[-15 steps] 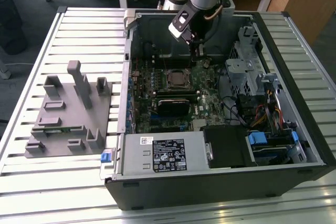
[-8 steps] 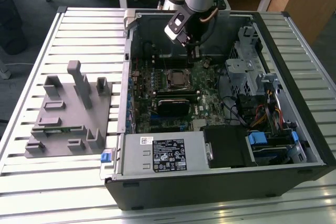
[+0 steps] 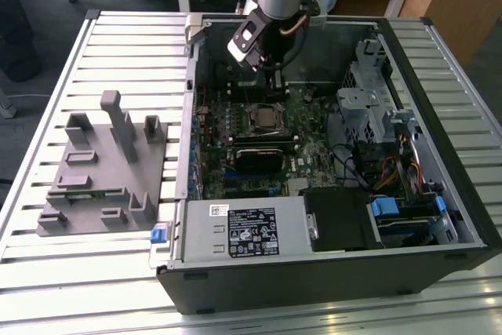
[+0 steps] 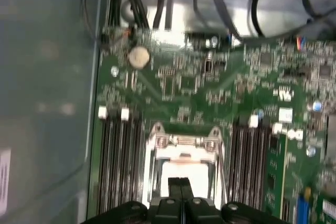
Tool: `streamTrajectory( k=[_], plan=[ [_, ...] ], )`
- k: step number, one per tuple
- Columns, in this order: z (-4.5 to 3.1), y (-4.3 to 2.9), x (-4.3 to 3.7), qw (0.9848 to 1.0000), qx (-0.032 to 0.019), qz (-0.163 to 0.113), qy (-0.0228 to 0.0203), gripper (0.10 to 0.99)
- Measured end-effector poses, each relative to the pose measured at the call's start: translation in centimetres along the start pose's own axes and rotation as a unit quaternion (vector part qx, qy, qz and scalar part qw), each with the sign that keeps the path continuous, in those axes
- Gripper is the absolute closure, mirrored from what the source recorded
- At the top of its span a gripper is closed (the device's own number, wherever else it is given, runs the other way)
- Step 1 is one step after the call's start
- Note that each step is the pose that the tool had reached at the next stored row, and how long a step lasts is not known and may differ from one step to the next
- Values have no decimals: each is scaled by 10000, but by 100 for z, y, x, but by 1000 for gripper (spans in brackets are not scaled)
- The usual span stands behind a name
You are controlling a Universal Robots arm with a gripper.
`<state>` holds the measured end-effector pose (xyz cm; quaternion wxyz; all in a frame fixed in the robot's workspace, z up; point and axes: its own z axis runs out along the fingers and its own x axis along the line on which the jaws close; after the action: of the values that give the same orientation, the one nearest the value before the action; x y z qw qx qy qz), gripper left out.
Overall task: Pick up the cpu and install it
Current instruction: 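Close the cpu cover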
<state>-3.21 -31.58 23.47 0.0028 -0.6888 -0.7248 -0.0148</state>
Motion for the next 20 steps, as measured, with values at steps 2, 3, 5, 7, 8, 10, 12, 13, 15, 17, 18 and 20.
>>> streamTrajectory(
  k=[2, 3, 5, 7, 8, 10, 12, 13, 15, 17, 18, 20],
  plan=[
    [6, -75, 4, 10000, -2, 0, 1, 980],
    [10, -106, 6, 10000, -2, 0, 1, 980],
    [25, -146, 7, 10000, -2, 0, 1, 980],
    [50, -159, 6, 10000, -2, 0, 0, 980],
    [65, -162, 4, 10000, -2, 0, 1, 980],
    [100, -170, 1, 10000, -2, 0, 0, 980],
    [136, -186, 1, 10000, -2, 0, 1, 980],
    [155, -194, 1, 10000, -2, 0, 0, 980],
    [191, -207, 1, 10000, -2, 0, -1, 980],
    [227, -213, 0, 10000, -2, 0, -2, 980],
    [244, -214, 0, 10000, -2, -1, -2, 980],
    [278, -217, -1, 10000, -2, -1, -2, 980]
  ],
)
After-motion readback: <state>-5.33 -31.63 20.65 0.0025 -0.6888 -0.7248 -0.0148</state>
